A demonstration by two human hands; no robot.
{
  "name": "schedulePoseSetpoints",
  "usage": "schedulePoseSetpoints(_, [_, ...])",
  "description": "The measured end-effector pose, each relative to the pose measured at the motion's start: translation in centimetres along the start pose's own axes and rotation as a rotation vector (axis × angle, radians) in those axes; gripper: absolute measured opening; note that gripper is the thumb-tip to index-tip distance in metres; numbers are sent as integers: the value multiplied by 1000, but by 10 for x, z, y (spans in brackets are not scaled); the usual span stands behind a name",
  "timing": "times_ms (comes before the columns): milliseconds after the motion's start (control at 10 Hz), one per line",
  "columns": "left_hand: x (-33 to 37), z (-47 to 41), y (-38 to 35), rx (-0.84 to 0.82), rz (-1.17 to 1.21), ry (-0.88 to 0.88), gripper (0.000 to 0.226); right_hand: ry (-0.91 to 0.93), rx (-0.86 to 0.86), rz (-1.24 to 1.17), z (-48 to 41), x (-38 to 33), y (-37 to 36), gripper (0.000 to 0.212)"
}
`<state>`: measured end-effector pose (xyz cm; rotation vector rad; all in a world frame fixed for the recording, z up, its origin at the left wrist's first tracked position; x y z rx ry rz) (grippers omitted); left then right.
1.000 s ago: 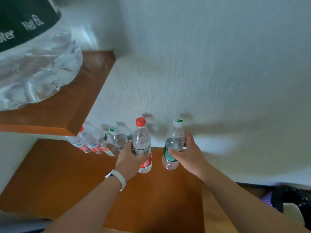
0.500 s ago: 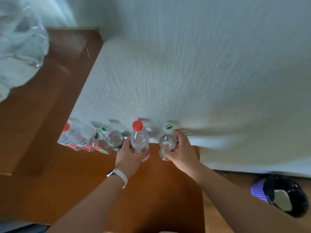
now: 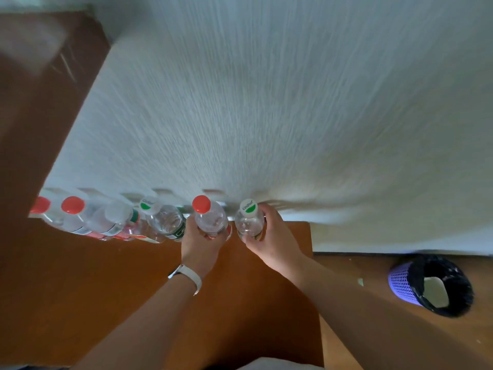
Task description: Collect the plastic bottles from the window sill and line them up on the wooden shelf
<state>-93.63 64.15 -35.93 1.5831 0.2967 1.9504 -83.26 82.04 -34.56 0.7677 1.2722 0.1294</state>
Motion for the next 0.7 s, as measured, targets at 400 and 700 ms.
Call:
schedulePoseSetpoints(400, [12, 20, 6, -49, 95, 13, 59, -51, -80, -29, 2, 3, -3, 85])
schedulePoseSetpoints(700, [39, 59, 47, 15, -83, -120, 54, 4, -77, 33, 33, -20, 41, 70])
Point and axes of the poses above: each hand's wrist, its own z-axis away from the middle knuckle, its own y-axis out of the back of the hand, x = y × z, the point moved 9 cm from there along -z, towards the middle knuckle, and after that the axes turned 2 degrees about y, right-handed, at the moved point
